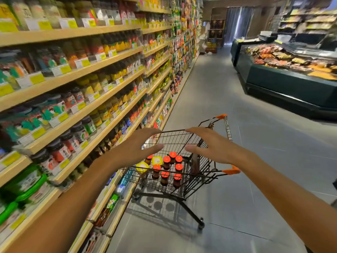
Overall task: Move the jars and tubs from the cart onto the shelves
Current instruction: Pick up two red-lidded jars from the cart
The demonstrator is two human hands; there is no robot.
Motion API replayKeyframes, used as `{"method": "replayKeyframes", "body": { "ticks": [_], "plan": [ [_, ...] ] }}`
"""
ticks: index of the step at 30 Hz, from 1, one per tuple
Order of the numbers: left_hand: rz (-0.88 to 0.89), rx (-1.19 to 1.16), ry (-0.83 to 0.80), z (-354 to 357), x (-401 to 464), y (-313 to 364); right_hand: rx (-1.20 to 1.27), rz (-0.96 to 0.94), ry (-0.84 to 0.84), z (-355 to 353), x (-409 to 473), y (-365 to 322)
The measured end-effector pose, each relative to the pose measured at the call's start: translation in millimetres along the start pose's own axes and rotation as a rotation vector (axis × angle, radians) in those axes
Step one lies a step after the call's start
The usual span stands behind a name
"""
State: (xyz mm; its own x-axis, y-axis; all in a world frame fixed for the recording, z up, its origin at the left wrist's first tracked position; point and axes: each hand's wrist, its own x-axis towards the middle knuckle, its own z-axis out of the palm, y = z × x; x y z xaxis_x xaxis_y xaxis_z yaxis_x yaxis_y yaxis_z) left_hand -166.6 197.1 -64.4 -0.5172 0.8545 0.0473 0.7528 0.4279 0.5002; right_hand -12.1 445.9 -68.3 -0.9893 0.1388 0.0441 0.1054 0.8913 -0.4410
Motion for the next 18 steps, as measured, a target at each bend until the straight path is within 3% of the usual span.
{"method": "replayKeyframes", "body": {
  "ticks": [12,18],
  "plan": [
    [0.062,-0.037,-0.13,-23.5,135.3,-136.2,0.029,0.162,0.031,46.5,145.8,26.6],
    [0.083,-0.079,-0.211,8.6,212.9,-200.2,0.073,0.252,-0.016,83.6,201.7,66.8]
  ]
}}
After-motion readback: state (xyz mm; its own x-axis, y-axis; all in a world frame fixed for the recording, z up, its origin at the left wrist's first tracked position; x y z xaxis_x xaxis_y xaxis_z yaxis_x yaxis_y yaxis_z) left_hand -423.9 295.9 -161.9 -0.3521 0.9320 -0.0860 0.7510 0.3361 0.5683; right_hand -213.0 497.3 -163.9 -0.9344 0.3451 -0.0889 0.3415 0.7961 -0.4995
